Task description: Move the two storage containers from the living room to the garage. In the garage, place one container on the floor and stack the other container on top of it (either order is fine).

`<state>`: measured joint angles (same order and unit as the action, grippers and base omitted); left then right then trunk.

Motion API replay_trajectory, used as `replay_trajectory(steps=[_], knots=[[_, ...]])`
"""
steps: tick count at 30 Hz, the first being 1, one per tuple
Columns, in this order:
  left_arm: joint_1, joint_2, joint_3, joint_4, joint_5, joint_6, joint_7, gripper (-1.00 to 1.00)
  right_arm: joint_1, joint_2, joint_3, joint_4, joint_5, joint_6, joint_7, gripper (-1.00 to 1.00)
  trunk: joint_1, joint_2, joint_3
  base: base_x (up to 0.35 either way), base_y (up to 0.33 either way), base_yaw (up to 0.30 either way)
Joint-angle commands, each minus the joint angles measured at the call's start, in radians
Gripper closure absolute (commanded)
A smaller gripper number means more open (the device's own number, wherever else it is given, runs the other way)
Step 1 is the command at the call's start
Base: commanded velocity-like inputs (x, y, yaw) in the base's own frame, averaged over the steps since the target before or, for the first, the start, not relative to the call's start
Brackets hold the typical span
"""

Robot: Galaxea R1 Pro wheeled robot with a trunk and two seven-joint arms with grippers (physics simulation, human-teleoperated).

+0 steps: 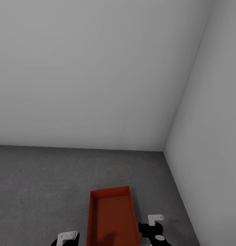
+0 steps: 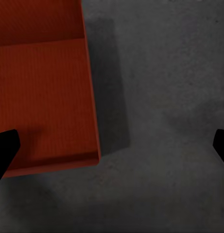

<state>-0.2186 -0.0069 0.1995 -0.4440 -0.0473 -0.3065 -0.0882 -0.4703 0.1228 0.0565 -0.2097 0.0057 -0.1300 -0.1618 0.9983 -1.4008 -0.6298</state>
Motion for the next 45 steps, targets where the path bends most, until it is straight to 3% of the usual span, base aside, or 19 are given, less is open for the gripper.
replay_trajectory(steps=[1, 45], knots=[[-0.001, -0.001, 0.008, 0.001, -0.005, -0.003, -0.008, -1.0, -0.001, 0.0, 0.006, 0.001, 0.0, -0.002, -0.006, -1.0, -0.004, 0.007, 0.002, 0.0, 0.0, 0.0], [-0.001, -0.001, 0.008, 0.001, -0.005, -0.003, -0.008, -1.0, -0.001, 0.0, 0.005, 0.001, 0.0, -0.002, -0.006, -1.0, -0.173, 0.315, 0.143, 0.0, 0.0, 0.0]])
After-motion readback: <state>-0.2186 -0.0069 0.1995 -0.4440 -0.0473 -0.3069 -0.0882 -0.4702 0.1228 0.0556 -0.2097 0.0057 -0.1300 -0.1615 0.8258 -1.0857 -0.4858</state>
